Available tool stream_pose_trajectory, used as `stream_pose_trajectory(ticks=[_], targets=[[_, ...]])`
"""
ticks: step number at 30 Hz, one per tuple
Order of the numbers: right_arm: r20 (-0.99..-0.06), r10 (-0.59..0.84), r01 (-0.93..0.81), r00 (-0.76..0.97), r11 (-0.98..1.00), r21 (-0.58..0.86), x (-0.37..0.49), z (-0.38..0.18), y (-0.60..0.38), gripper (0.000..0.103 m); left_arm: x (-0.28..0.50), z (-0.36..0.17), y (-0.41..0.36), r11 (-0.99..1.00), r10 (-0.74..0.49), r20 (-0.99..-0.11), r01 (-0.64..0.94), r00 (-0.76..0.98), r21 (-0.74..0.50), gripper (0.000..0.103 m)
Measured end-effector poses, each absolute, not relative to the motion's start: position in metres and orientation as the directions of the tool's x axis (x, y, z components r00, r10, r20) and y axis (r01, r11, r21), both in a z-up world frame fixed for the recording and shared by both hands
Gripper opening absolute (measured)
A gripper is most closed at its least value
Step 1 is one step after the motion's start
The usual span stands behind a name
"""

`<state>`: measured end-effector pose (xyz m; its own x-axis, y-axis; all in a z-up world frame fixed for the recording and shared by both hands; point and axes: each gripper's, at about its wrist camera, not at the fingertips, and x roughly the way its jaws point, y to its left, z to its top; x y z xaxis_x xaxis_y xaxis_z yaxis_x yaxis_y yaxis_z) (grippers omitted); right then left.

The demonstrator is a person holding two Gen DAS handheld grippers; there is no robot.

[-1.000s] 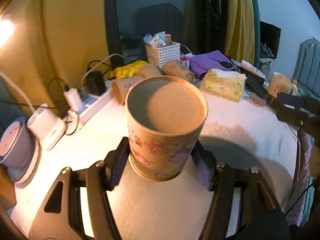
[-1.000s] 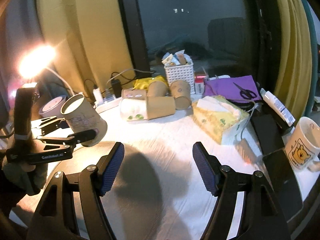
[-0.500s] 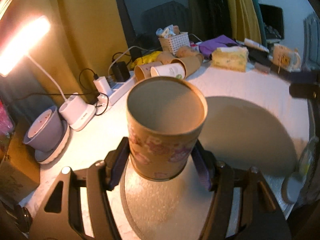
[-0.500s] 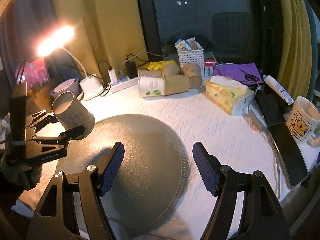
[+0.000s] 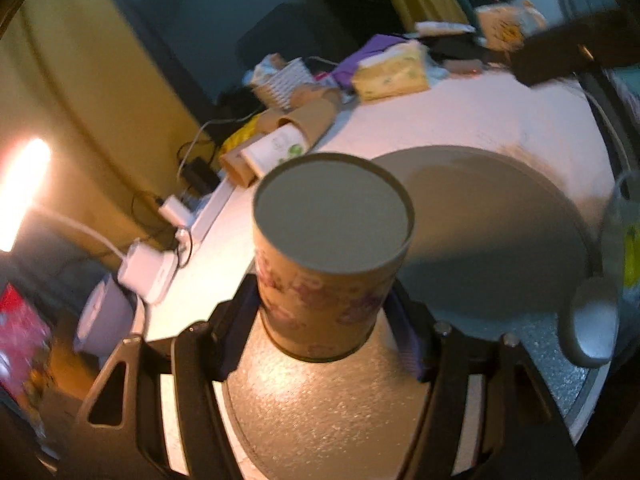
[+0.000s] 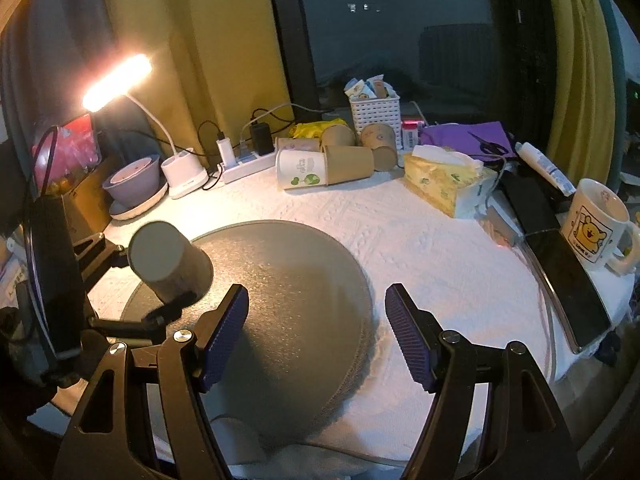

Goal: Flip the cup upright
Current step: 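Lift the cup with the left gripper and roll it over the tray, then grasp the cup with the right gripper while the left gripper releases it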

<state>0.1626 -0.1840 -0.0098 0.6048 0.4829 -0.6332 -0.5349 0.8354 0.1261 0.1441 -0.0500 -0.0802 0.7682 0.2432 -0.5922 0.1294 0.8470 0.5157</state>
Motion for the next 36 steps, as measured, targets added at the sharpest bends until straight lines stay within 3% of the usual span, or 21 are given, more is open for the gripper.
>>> stream_pose_trajectory(ticks=[13,15,16,36], targets=[[-0.618,0.483,-0.502,0.62,0.85,0.16,0.158,-0.015,-0.214,0.074,0.136,-0.103,-0.104,0.677,0.282,-0.544,0.238,0.79,0.696,0.067],[-0.617,0.483,-0.498,0.621,0.851,0.166,0.157,-0.016,-0.219,0.074,0.133,-0.104,-0.111,0.656,0.265,-0.544,0.264,0.796,0.707,0.081],[-0.617,0.483,-0.496,0.621,0.852,0.168,0.156,-0.016,-0.221,0.074,0.132,-0.104,-0.114,0.648,0.259,-0.543,0.272,0.799,0.711,0.081],[-0.642,0.55,-0.586,0.534,0.788,0.188,0.159,-0.016,-0.193,0.074,0.109,-0.095,-0.116,0.7,0.186,-0.573,0.301,0.798,0.647,0.084]])
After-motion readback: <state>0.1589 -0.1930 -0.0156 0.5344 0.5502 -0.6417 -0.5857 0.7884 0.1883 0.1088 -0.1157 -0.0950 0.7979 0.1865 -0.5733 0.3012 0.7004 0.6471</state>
